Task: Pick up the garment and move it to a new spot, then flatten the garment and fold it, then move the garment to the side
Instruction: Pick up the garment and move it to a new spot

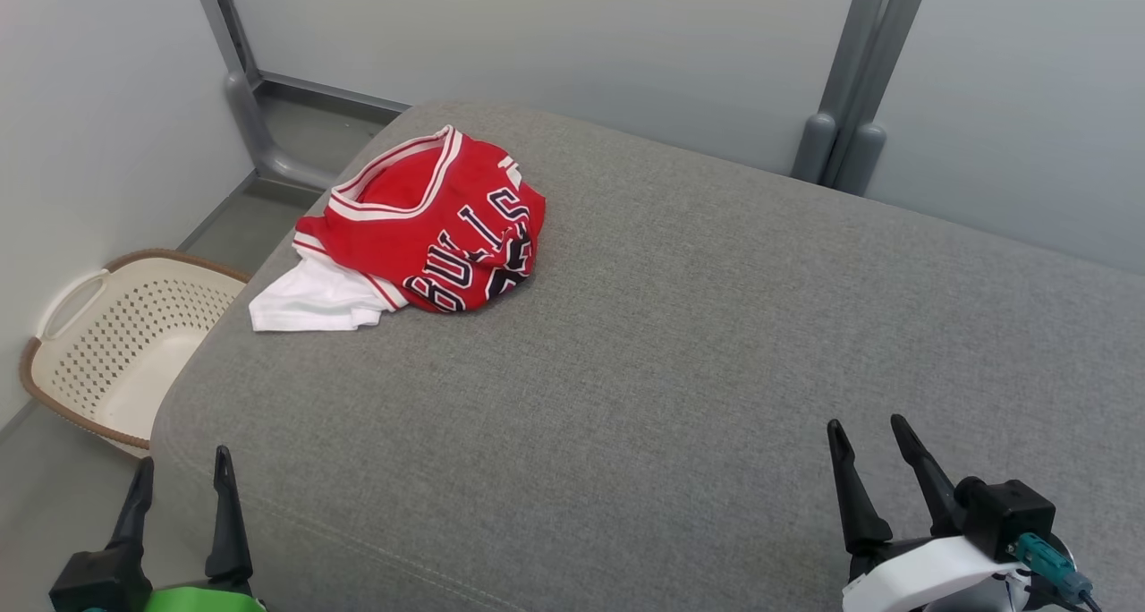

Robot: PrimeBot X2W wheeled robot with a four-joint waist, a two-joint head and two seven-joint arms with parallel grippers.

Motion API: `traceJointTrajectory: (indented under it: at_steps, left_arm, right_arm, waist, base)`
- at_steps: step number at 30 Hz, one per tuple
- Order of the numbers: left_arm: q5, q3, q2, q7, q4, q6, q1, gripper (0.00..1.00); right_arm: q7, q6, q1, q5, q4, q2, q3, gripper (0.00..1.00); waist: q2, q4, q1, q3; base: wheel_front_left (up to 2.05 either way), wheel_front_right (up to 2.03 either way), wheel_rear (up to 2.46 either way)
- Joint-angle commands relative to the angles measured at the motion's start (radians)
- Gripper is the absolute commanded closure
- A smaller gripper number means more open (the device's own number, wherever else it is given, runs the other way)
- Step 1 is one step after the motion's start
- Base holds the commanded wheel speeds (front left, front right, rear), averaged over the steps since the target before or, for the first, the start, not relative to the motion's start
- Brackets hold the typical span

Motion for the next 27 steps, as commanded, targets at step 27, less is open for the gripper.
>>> traceJointTrajectory:
  at_steps: [27]
  left_arm:
    - [-0.109,0.016,0.142,0.000,0.160,-0.011,-0.695,0.00]
  right_arm:
    - [0.022,-0.002,-0.135,-0.049,-0.130,-0.156,-0.165,0.00]
  waist:
    - [0.0000,-0.341,0.0000,0.361]
  base:
    - [0.00,0.00,0.00]
